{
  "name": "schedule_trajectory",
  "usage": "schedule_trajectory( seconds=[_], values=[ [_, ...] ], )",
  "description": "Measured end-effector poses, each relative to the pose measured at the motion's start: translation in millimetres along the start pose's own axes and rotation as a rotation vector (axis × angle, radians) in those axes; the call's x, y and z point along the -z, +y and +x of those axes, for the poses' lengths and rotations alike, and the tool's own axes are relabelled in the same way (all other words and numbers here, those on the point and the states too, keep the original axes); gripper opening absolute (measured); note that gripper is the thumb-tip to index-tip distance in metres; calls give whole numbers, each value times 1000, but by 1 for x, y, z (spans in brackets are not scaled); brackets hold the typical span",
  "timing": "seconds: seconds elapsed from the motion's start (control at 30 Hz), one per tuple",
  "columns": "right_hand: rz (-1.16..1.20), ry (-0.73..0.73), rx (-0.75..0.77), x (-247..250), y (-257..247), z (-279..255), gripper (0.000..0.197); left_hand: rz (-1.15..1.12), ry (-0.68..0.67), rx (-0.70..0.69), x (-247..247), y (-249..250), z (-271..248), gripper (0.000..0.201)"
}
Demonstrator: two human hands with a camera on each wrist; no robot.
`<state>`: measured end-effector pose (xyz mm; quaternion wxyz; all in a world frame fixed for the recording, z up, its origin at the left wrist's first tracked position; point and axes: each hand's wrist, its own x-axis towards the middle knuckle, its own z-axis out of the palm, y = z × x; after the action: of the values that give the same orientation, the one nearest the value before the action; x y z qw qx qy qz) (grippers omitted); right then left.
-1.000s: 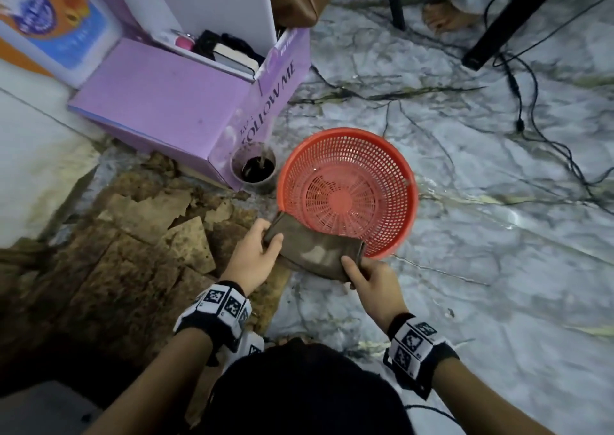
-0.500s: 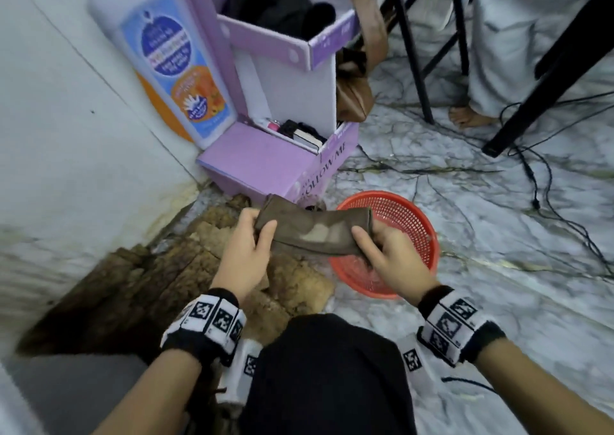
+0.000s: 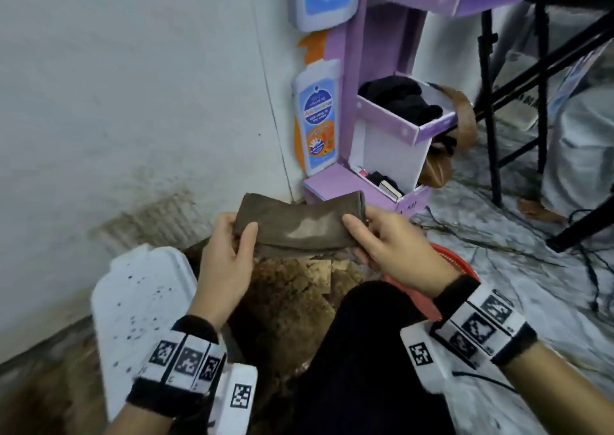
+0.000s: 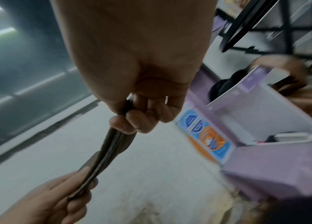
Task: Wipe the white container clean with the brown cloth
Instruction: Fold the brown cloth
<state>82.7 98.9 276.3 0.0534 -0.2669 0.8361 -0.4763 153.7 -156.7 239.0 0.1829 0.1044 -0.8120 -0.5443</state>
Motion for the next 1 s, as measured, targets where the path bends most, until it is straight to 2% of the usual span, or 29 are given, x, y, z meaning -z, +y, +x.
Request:
schedule_trajectory(
  seconds=[0.1,0.2,0.37,0.53,0.7,0.77,1.0],
  values=[
    [-18,-68,47,-33,-30,8,32,-1,86,7,44,8,-25,5],
    [24,-126,62,-67,-52,18,34,50,177,14,84,8,-48,7],
    [58,-173,111,-113,-85,14,24,43,296,81,129,-3,-88,7],
    [73,-235,68,-158,-85,1,24,94,360,121,152,-21,-115,9],
    [81,-284,9,-191,-70,-13,19,215,364,140,164,-52,-126,5],
    [80,-292,-15,-201,-62,-20,20,267,373,137,165,-61,-128,15],
    [-24,-232,-114,-232,-27,-42,31,273,249,153,158,-97,-114,6]
  ],
)
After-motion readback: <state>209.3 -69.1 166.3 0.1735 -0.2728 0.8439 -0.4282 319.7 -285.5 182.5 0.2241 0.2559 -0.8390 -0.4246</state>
